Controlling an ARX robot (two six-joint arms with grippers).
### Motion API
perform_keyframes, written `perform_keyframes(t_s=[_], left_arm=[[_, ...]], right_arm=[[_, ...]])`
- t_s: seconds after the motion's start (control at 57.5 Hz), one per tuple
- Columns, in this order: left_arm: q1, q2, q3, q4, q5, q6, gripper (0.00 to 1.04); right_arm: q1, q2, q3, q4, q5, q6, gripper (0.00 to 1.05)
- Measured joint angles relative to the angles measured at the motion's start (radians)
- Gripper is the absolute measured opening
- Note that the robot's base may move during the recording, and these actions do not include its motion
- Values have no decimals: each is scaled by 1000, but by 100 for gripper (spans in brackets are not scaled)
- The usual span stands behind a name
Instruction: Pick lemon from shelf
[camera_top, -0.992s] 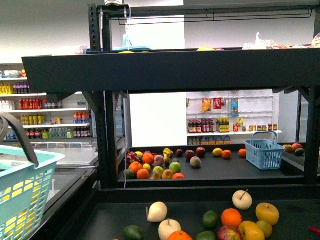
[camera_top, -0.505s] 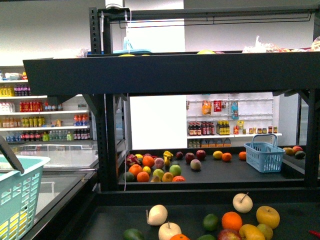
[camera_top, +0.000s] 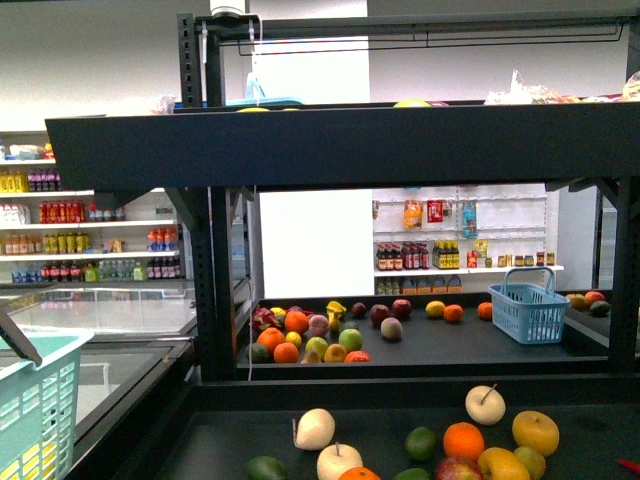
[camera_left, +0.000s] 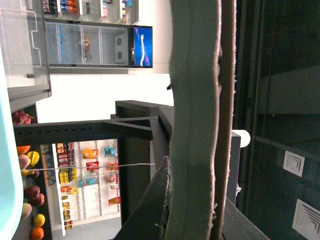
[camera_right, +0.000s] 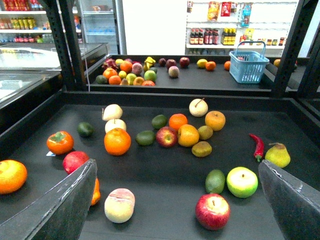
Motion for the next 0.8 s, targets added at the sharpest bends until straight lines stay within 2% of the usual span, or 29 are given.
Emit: perform_keyframes(t_s=[0.087, 0.487, 0.574, 0.8], left_arm=[[3, 3, -2, 1, 11, 11, 30], [4, 3, -2, 5, 19, 11, 98], [5, 3, -2, 5, 21, 12, 95], [8, 2, -13, 6, 43, 16, 97]], right_arm=[[0, 0, 0, 0, 0, 0, 97], [0, 0, 0, 0, 0, 0, 97], [0, 0, 0, 0, 0, 0, 97], [0, 0, 0, 0, 0, 0, 97]])
